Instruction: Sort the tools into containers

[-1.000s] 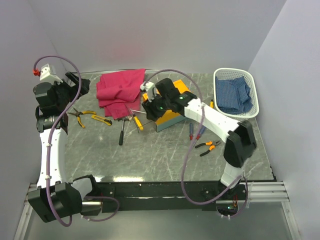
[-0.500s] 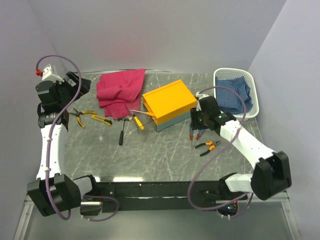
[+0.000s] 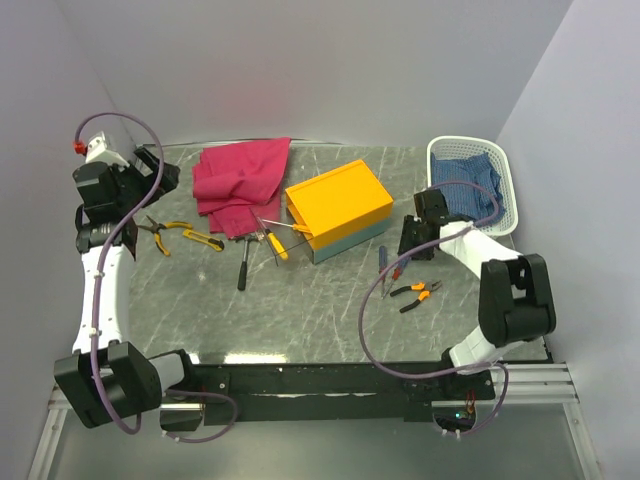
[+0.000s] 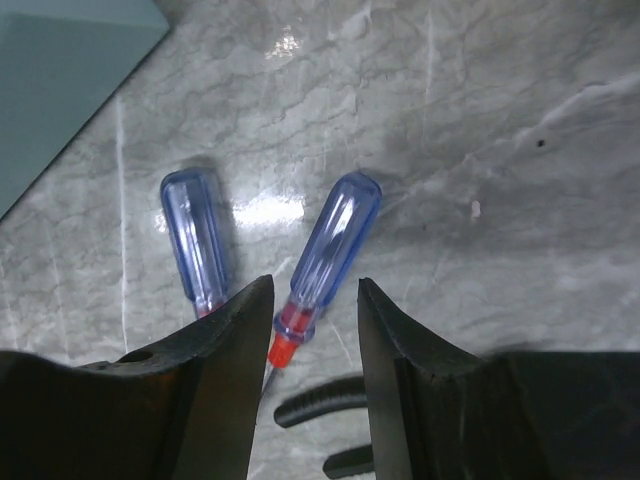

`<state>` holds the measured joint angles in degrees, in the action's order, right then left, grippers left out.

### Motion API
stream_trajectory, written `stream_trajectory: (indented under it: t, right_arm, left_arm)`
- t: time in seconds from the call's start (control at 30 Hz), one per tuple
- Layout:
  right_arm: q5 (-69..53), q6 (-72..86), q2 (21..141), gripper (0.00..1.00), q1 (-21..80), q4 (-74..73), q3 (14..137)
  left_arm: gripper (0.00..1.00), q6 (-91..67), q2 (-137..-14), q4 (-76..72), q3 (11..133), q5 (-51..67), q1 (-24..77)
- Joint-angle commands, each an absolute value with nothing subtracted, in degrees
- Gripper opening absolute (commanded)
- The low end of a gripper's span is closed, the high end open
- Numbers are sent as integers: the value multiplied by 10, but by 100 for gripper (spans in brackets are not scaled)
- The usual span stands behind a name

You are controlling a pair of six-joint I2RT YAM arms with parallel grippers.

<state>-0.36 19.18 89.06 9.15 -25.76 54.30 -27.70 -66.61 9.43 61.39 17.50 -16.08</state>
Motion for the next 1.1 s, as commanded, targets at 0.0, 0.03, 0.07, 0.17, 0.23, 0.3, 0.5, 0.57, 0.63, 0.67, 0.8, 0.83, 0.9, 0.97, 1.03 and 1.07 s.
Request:
stream_trajectory:
  t: [0.0,0.03,0.07,0.17,0.23,0.3,0.5,0.57,0.63,0.67,0.8,0.83,0.9,0.97,1.03,1.07]
  right_arm:
    - [-24,221,927,47,73,-229,568]
    - [-21,223,944,47,69,-229,570]
    - [-19,223,951,47,64,-231,574]
    - [-4,227,974,46,60,-239,584]
    - [-9,222,981,45,58,-241,583]
    - [-14,222,979,38,58,-242,577]
    - [-75,203,901,10,57,-251,585]
    - [-97,207,851,2,57,-257,601]
    - [-105,213,808,0,57,-256,618]
    - [-117,211,796,0,57,-256,641]
    - [-214,200,745,0,60,-210,695]
    - [-239,198,741,0,74,-165,705]
    - [-314,179,748,0,93,-116,714]
    - [-357,150,763,0,137,-70,735]
    - [-377,132,785,0,174,-34,750]
    - [-384,96,793,0,214,-33,760]
  left_arm:
    - [95,-260,-678,92,624,161,-175]
    - [95,-261,-681,93,625,162,-176]
    - [95,-262,-687,94,627,163,-178]
    - [95,-262,-699,97,640,163,-180]
    - [95,-261,-704,97,648,163,-181]
    - [94,-264,-711,94,651,164,-181]
    - [94,-285,-716,77,652,174,-181]
    - [93,-295,-719,69,650,179,-180]
    - [93,-316,-724,66,650,198,-179]
    - [92,-317,-727,68,654,201,-178]
    - [92,-272,-758,100,697,183,-143]
    - [92,-248,-764,104,704,178,-135]
    - [92,-223,-781,117,727,155,-114]
    - [92,-216,-791,128,750,149,-113]
    - [92,-206,-795,136,758,147,-113]
    - [92,-204,-791,133,755,145,-113]
